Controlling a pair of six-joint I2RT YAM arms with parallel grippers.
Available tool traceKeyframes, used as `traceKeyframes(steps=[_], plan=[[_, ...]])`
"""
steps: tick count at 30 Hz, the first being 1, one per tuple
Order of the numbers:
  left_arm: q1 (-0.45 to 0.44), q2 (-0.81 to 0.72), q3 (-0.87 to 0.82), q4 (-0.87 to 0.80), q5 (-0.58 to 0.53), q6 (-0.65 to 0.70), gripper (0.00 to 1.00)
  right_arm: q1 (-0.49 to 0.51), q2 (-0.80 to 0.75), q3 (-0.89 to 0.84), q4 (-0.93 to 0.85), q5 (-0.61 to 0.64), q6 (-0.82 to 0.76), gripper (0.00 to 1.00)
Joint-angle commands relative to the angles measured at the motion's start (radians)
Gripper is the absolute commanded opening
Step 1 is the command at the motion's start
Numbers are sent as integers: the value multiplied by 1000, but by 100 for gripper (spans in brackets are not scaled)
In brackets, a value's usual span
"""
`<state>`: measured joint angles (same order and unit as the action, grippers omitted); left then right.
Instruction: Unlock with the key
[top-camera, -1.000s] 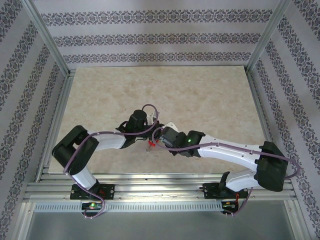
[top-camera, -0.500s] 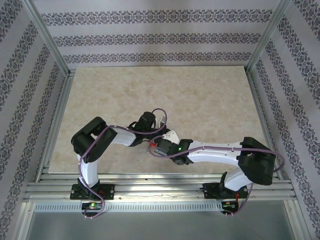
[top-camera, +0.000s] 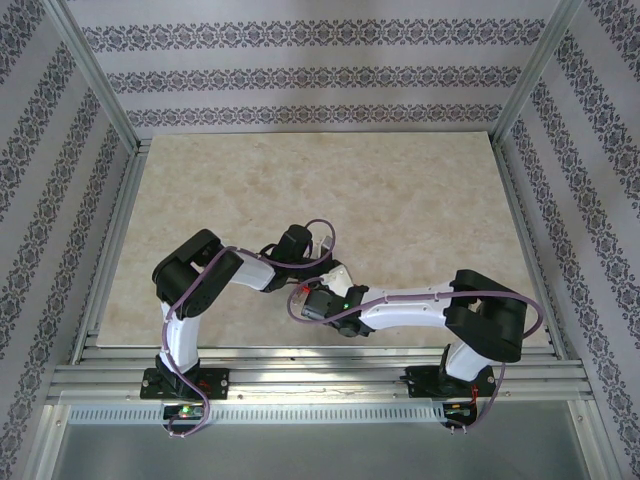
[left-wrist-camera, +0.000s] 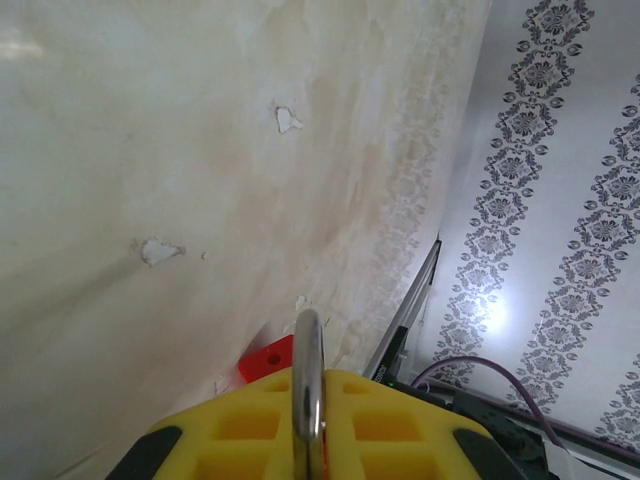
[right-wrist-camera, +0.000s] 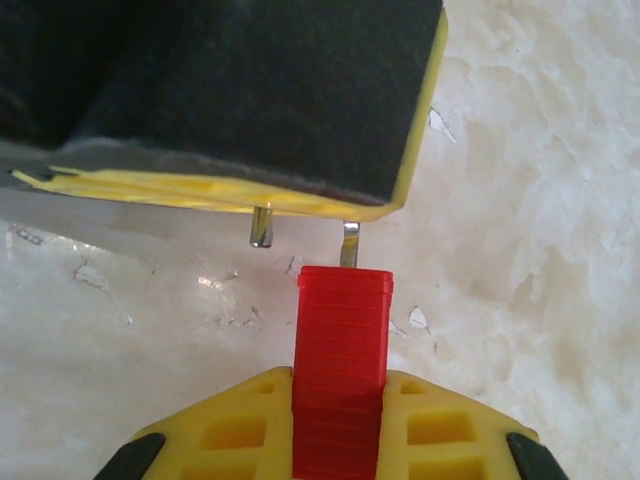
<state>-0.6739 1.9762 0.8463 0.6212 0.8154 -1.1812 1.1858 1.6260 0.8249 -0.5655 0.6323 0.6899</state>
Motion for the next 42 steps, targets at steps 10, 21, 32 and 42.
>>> traceKeyframes(steps=[10,21,32,42], plan=[[17,58,84,-47,-4,118,12,4,2,-54,319,-306,28,30],[24,46,79,-46,13,123,13,-18,6,-54,286,-292,33,15],[23,35,57,20,27,73,18,-23,27,-35,281,-286,24,17],[25,-14,107,-77,34,79,61,-2,43,12,99,-158,49,0]])
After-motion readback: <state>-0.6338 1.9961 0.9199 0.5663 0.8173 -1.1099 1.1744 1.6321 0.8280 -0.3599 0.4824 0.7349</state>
